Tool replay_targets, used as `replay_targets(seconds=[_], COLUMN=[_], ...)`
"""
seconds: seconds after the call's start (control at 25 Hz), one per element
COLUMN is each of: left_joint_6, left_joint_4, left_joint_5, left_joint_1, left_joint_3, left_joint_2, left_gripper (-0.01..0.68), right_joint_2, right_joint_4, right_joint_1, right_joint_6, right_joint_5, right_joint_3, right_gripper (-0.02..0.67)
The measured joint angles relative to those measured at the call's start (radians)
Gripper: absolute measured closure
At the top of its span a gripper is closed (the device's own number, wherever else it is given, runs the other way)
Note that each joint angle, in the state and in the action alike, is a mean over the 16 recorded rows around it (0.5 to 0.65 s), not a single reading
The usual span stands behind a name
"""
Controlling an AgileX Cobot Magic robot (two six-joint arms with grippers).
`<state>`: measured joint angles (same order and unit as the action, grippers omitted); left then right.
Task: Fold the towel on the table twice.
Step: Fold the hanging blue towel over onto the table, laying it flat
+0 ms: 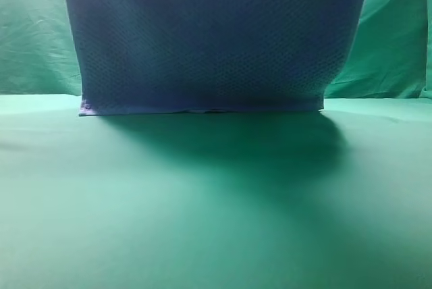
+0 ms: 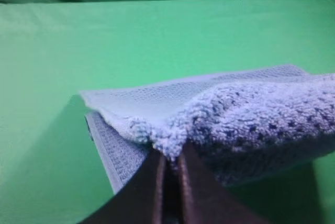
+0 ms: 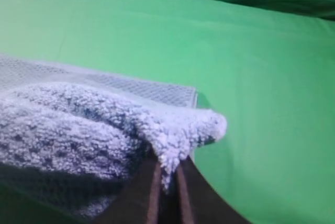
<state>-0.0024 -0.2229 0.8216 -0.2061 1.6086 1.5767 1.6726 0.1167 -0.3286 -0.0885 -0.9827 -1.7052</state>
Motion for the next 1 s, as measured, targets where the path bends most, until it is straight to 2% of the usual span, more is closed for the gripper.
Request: replay_targets(seconds=[0.48,0.76,1.0], left_joint_6=[0.047,0.052,0.052], left_joint_4=[-0.154,-0.204,-0.238], left_joint_5=[-0.014,-0.011,-0.014], left_joint_1=[-0.002,-0.002,-0.002], left_joint_3=[-0.491,-0.754,-0.924], left_joint_2=[-0.375,-0.563,-0.662], left_gripper=[0.673,0.673,0.673], right_joint_2=[-0.428,-0.613,-0.691], right_joint_4=[-0.139,-0.182,-0.151], right_joint_1=[-0.019,-0.107,-0.201], right_joint_6=[-0.029,-0.069,-0.148], right_joint_5=[0.087,0.066,0.049], right_joint_3=[0.565,0.793,0.91], right_gripper=[0.649,0.649,0.649])
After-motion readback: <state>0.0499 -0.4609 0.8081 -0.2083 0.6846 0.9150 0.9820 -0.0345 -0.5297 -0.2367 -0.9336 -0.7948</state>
